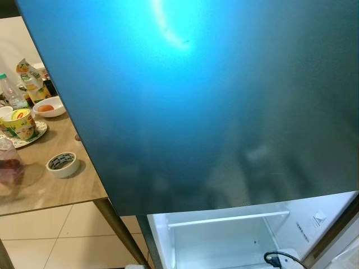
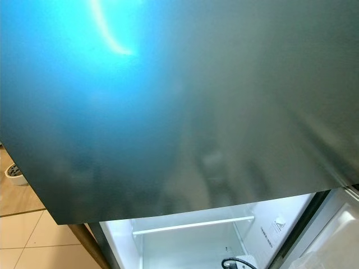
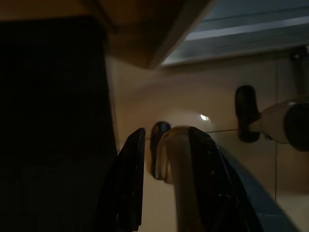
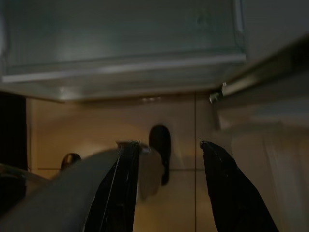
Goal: Restocking fridge
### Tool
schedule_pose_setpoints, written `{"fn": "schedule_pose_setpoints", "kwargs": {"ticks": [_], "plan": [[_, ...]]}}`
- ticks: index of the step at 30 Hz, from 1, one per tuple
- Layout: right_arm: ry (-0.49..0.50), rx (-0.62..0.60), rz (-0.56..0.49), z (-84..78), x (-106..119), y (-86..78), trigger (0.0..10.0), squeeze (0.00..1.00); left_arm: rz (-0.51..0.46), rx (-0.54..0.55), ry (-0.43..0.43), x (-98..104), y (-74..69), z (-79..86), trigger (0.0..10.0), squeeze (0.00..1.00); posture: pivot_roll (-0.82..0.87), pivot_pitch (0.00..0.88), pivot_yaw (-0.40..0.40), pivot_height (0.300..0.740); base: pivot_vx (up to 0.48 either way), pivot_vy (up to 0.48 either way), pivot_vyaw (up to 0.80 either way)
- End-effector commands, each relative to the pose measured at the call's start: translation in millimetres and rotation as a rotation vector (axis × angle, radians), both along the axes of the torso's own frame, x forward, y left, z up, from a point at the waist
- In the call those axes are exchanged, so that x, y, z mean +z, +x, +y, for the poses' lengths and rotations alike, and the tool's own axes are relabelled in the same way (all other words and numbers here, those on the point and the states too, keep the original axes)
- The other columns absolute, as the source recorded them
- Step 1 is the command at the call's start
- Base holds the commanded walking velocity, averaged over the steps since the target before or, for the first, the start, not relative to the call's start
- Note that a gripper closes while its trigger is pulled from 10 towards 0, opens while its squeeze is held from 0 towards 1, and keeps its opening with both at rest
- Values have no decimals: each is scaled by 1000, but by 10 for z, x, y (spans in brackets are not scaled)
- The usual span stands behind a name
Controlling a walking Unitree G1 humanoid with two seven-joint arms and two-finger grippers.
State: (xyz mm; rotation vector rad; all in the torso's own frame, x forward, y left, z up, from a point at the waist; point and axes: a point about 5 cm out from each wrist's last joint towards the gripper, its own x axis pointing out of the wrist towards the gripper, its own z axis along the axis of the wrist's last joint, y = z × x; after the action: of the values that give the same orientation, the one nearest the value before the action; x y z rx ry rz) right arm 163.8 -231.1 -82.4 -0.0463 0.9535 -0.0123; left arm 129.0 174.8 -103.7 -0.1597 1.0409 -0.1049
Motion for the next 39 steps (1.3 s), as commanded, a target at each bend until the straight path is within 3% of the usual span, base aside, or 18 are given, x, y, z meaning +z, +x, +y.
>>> {"fn": "schedule_pose_setpoints", "kwargs": {"ticks": [1, 21, 39], "plan": [[6, -26, 18, -2, -23, -44, 10000, 0, 35, 21, 29, -21, -78, 100, 10000, 0, -96, 1, 19, 740, -247, 0, 0], [-13, -76, 70, -44, -84, -209, 10000, 0, 21, 34, 47, 4, 3, 128, 10000, 0, -94, 18, 27, 740, -331, 0, 0], [-24, -75, 89, -69, -102, -275, 10000, 0, 31, 37, 49, -9, -27, 107, 10000, 0, -98, 23, 25, 740, -376, 0, 0]]}}
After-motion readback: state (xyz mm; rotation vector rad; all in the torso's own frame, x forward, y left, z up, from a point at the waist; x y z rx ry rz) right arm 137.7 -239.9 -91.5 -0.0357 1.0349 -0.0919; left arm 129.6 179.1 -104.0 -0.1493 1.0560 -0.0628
